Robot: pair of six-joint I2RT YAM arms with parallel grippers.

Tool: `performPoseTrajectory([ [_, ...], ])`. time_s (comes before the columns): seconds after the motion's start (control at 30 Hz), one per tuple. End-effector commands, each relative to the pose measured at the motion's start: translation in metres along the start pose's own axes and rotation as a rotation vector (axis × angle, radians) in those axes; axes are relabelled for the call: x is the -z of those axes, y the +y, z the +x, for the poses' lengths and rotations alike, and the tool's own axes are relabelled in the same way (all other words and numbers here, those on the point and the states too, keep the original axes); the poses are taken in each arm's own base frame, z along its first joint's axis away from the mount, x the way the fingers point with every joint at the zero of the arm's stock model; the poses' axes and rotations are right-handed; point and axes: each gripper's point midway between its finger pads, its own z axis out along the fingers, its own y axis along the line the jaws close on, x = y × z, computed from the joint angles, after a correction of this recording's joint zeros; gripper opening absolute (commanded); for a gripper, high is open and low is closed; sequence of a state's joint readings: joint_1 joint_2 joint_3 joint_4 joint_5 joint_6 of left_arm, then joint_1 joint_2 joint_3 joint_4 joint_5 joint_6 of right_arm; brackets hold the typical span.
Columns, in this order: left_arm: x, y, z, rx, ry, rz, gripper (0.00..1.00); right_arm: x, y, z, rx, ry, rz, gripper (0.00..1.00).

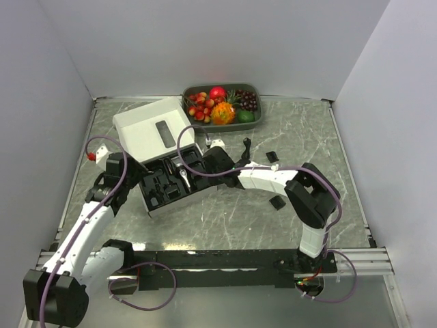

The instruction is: Sort the hair-cutting tools

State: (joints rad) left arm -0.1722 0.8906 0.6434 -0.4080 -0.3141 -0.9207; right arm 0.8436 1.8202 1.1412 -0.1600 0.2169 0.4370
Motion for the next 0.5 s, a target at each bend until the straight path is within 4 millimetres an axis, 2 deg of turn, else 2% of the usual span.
performPoseTrajectory([
  [0.0,0.007,-0.008,-0.013,0.03,-0.062,0.032,0.65,0.02,-0.013,0.03,0.043,0.141,0.067,0.55],
  [0.1,0.013,-0.01,-0.018,0.031,-0.078,0.038,0.65,0.027,0.002,0.015,0.064,0.119,0.05,0.7],
  [0.23,0.023,-0.016,-0.024,0.031,-0.09,0.063,0.65,0.046,0.013,-0.012,0.051,0.057,0.024,0.75],
  [0.3,0.026,-0.018,-0.025,0.028,-0.09,0.072,0.65,0.055,0.012,-0.022,0.042,0.033,0.025,0.77],
  [0.33,0.028,-0.019,-0.027,0.032,-0.095,0.083,0.65,0.065,0.013,-0.035,0.032,0.0,0.025,0.79],
  [0.4,0.03,-0.02,-0.027,0.029,-0.096,0.089,0.65,0.074,0.003,-0.043,0.024,-0.016,0.066,0.81],
  [0.47,0.031,-0.019,-0.025,0.023,-0.092,0.092,0.65,0.081,-0.009,-0.059,-0.004,-0.044,0.092,0.81],
])
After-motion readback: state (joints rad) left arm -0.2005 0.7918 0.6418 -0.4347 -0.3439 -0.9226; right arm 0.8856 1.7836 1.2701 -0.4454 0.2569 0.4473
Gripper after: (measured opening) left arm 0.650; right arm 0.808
